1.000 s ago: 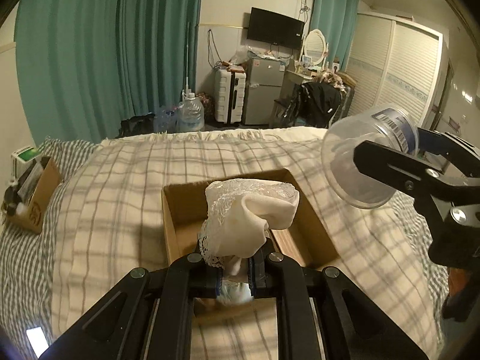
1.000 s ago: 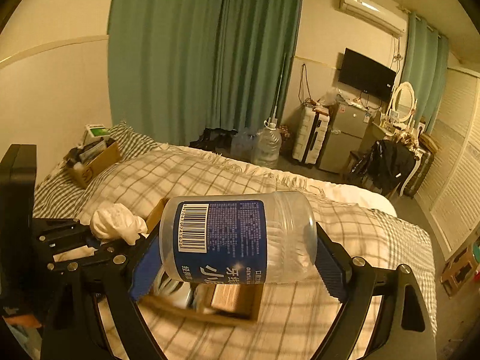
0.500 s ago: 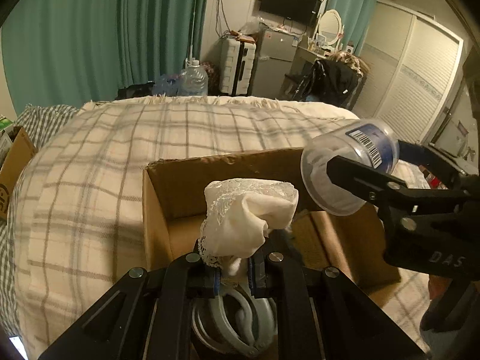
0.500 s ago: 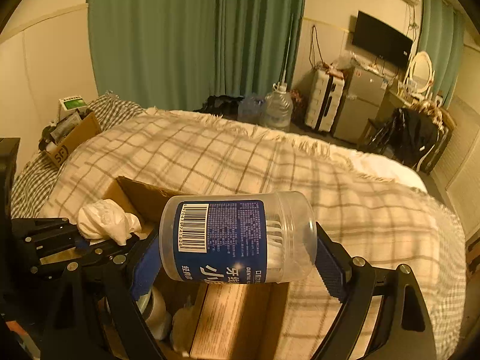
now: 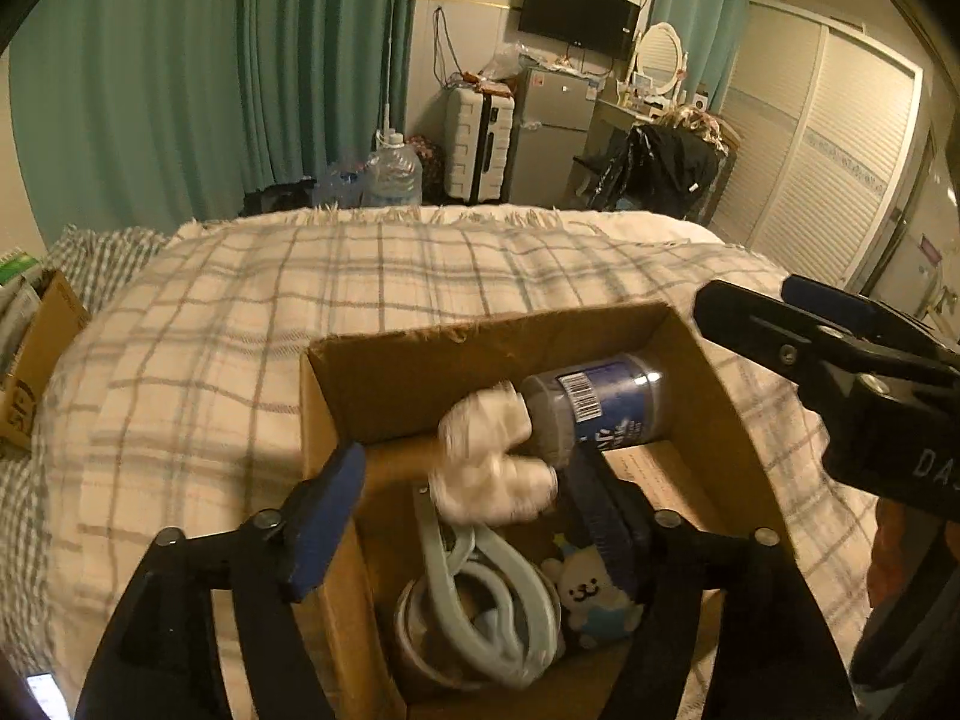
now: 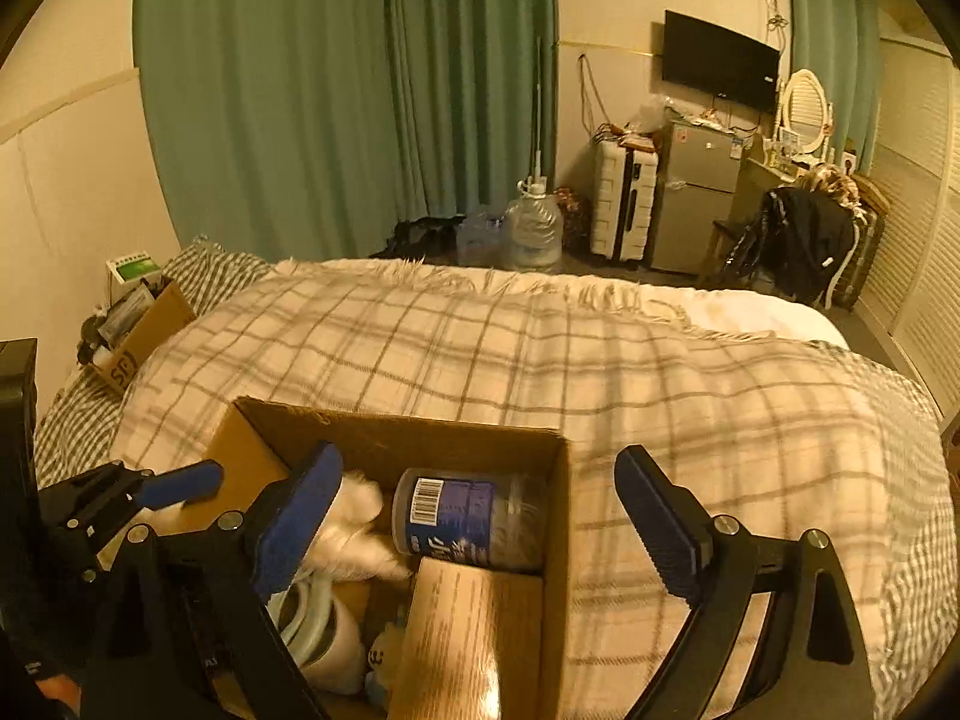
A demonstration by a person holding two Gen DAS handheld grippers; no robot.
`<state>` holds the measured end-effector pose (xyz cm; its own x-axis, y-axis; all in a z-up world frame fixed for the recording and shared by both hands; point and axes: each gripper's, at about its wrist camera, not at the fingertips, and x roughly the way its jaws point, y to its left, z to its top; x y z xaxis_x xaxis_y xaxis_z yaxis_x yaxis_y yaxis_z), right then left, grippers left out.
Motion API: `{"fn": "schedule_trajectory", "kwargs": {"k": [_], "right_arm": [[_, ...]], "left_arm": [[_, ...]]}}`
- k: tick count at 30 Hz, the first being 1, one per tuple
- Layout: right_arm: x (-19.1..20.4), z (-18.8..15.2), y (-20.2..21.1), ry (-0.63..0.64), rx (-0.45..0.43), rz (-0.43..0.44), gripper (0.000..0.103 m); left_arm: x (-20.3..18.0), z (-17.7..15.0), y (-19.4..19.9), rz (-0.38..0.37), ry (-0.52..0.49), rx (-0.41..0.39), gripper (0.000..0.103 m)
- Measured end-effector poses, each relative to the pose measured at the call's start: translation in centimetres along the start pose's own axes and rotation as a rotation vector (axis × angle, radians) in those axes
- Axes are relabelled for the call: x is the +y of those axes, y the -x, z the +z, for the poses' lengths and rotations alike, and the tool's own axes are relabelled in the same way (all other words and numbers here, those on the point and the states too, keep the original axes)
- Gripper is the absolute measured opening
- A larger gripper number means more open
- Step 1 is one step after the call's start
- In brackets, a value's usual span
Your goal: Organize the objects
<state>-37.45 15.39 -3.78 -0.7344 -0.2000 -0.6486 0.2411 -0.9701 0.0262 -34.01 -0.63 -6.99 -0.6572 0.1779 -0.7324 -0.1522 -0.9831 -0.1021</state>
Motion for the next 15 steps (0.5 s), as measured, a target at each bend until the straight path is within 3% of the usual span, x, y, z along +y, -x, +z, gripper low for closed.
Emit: {"fn": "schedule_trajectory", "kwargs": {"k": [7,10,12,15], "right_arm": [[-0.6,0.3,5.9,-0.001,-0.03,-0.027,0.095],[-0.6,0.6,9.6,0.016,-0.074,-0.059,0.103],[-0.2,0.9,12.6,0.036,-0.118,-0.086,0.103],[0.6,1.1,16.7,0.066,-0.177,-0.127,0.103]], "left_arm": [[-0.9,1.5,5.4,0.021,0.01,-0.065,0.092],[-1.1,1.9,9.0,0.032,0.014,-0.123,0.096],[-1.1,2.2,11.0,0.038,0.013,-0.154,0.102],[-1.1,2.5,14.0,0.087,0.008,-0.192,0.103]]}}
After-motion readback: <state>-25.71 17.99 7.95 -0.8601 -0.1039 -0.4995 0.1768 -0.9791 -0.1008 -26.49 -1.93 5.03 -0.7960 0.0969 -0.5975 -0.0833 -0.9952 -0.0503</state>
